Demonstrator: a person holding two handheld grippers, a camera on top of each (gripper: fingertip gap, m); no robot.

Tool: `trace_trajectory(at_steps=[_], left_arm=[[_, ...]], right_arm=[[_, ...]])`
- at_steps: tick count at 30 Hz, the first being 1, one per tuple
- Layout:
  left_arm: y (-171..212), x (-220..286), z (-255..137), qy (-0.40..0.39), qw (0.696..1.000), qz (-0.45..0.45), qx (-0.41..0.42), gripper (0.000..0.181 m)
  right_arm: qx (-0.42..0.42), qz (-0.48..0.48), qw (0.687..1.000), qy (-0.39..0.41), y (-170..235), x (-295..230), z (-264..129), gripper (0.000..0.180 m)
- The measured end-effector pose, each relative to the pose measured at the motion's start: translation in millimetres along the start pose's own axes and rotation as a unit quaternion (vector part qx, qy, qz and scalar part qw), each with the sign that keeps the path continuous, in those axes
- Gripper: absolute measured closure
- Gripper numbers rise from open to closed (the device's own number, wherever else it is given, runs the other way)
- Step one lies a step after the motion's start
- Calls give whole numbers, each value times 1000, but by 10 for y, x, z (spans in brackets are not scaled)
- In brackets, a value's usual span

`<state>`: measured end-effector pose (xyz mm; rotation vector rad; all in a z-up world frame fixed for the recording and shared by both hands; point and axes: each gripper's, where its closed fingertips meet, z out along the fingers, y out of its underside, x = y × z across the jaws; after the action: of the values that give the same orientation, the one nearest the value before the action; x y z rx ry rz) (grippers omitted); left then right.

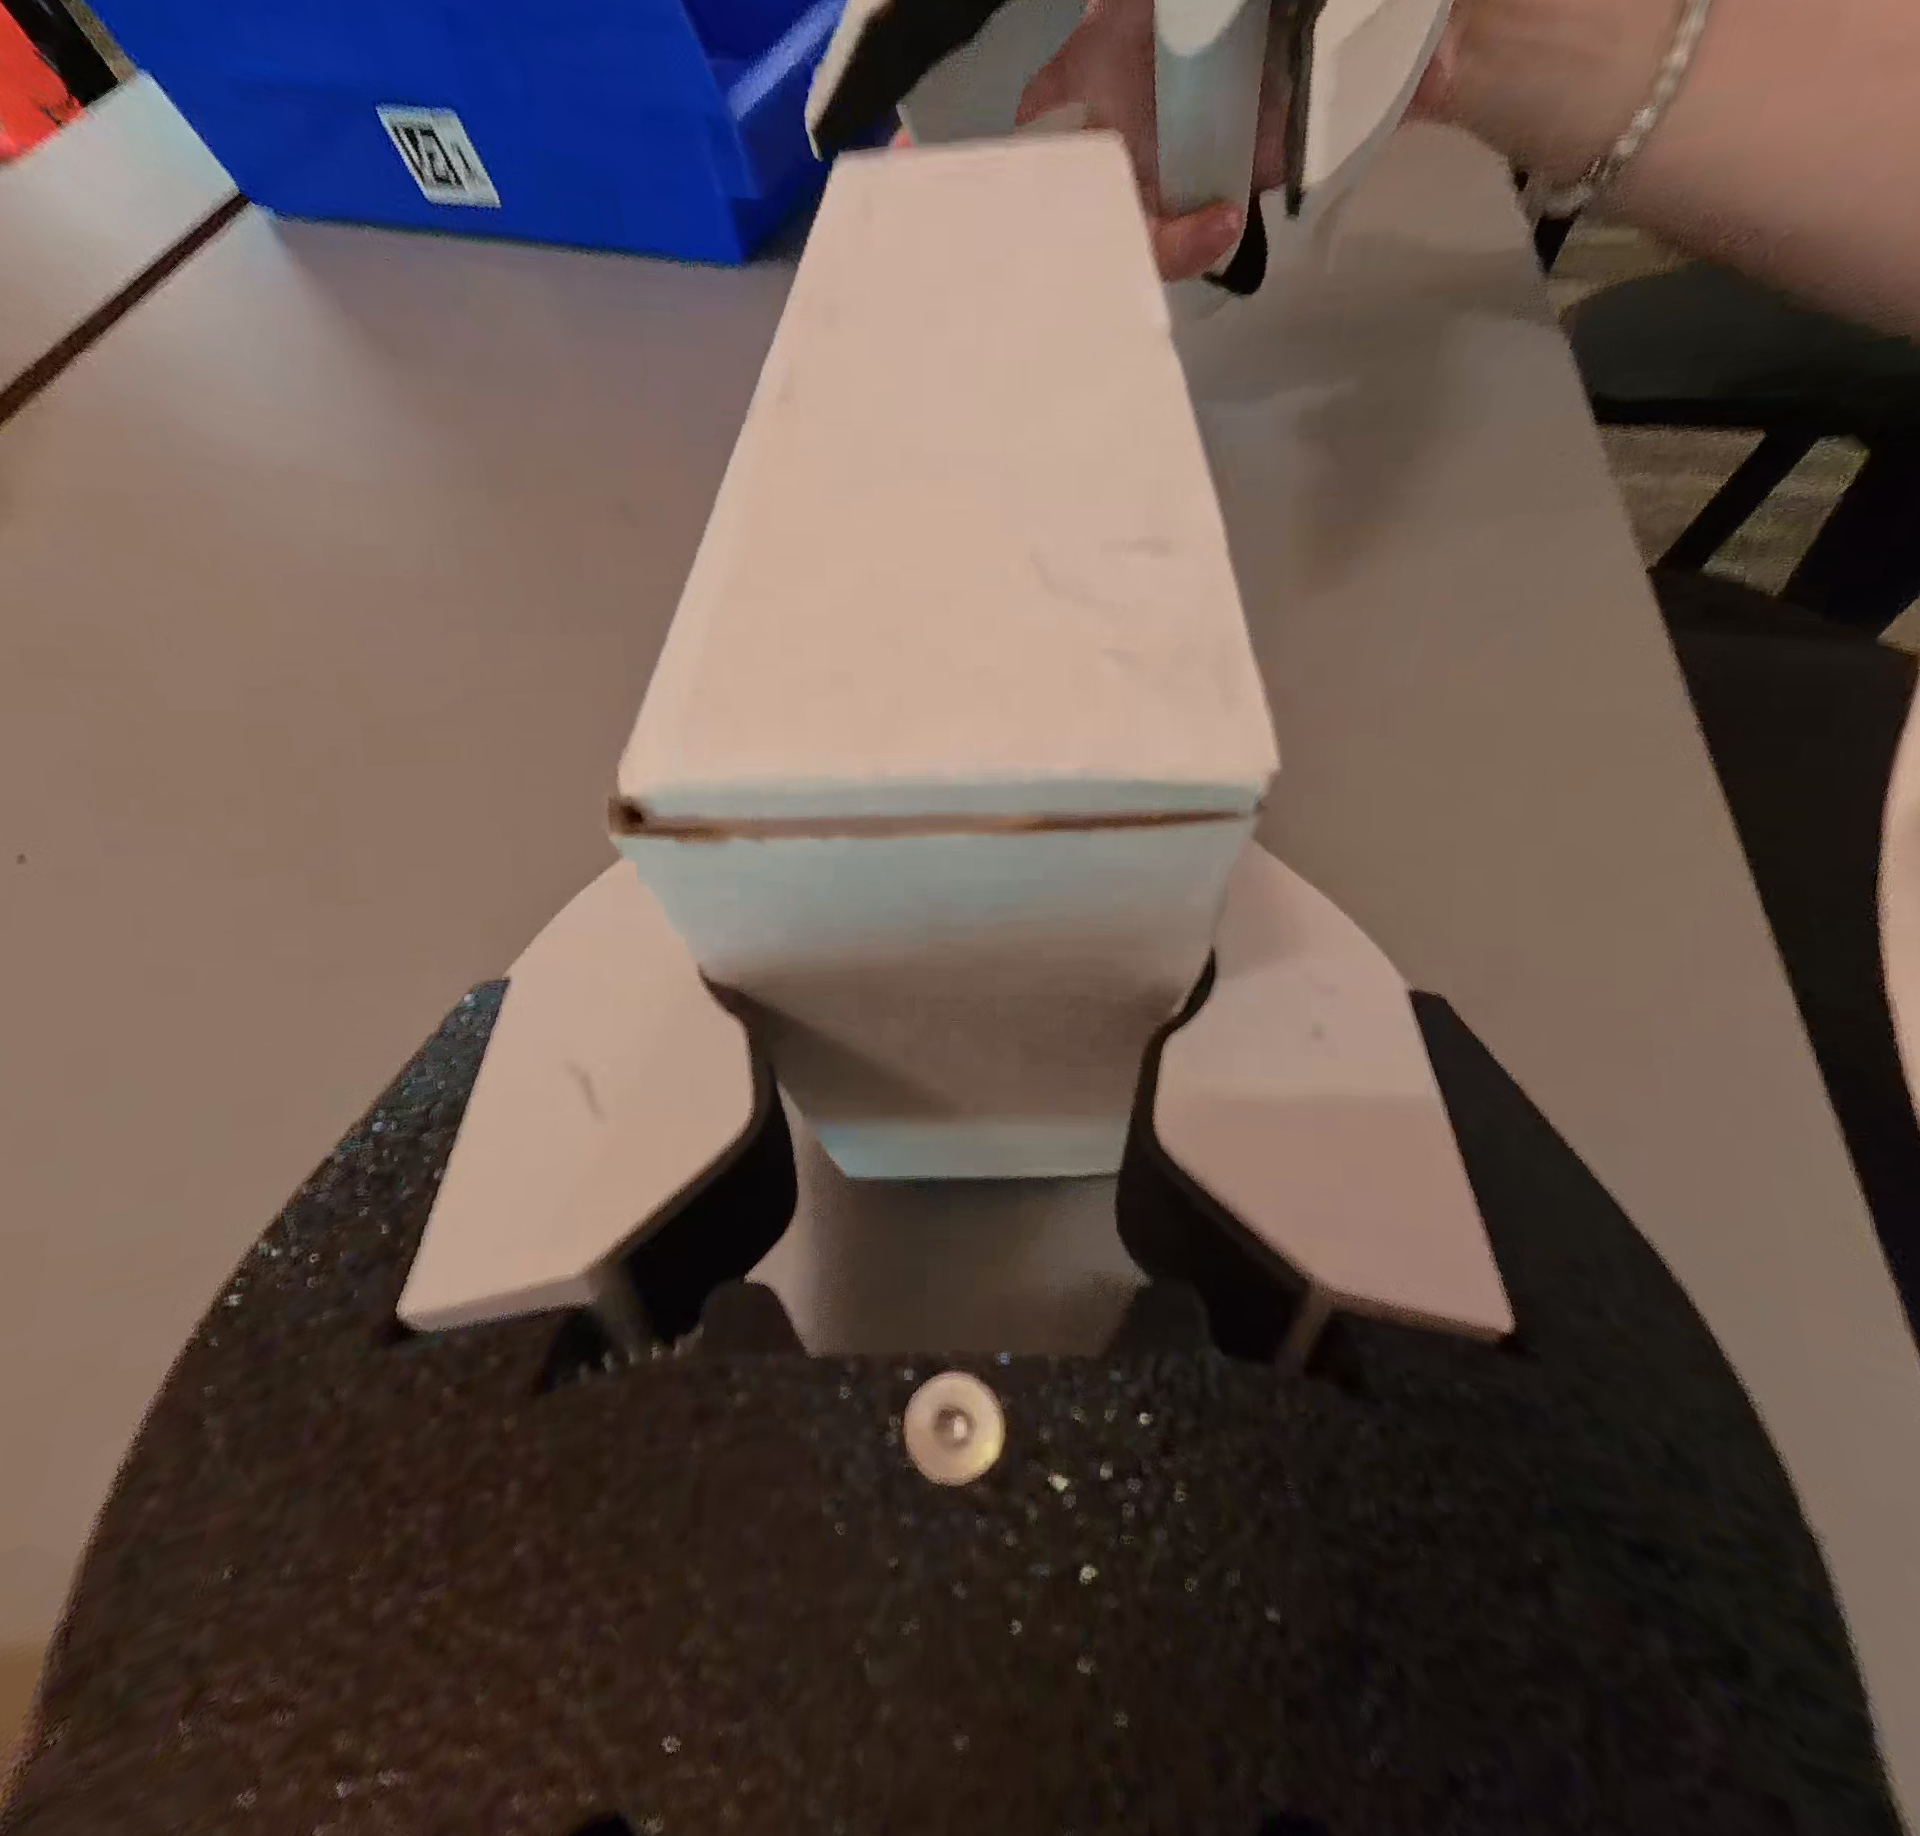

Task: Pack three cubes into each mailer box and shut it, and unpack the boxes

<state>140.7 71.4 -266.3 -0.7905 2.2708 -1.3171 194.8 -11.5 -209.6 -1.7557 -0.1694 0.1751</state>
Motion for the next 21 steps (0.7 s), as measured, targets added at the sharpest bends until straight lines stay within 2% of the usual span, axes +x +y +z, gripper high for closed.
trace_trajectory(at_steps=[7, 10, 11, 12, 14, 18, 21], left_arm=[[180, -47, 15, 7, 999, -19, -37, 104], [192, -76, 15, -6, 999, -22, -43, 103], [202, -83, 4, -14, 998, -23, -49, 102], [215, -111, -23, -33, 998, -23, -56, 102], [211, -226, -138, -96, 993, -5, -66, 90], [-106, -242, -496, -172, 981, 66, -53, 90], [-506, -97, -598, -194, 972, 124, -43, 110]], right_arm=[[1, 11, 999, -43, 116, -15, 338, 85], [-29, -13, 999, -43, 180, -11, 454, 95], [-38, -23, 999, -26, 201, 36, 475, 105], [-39, -29, 998, -25, 205, 40, 478, 107], [-40, -28, 998, -30, 206, 35, 476, 109], [-40, -29, 999, -22, 207, 36, 480, 109], [-40, -28, 999, -22, 208, 37, 483, 109]])
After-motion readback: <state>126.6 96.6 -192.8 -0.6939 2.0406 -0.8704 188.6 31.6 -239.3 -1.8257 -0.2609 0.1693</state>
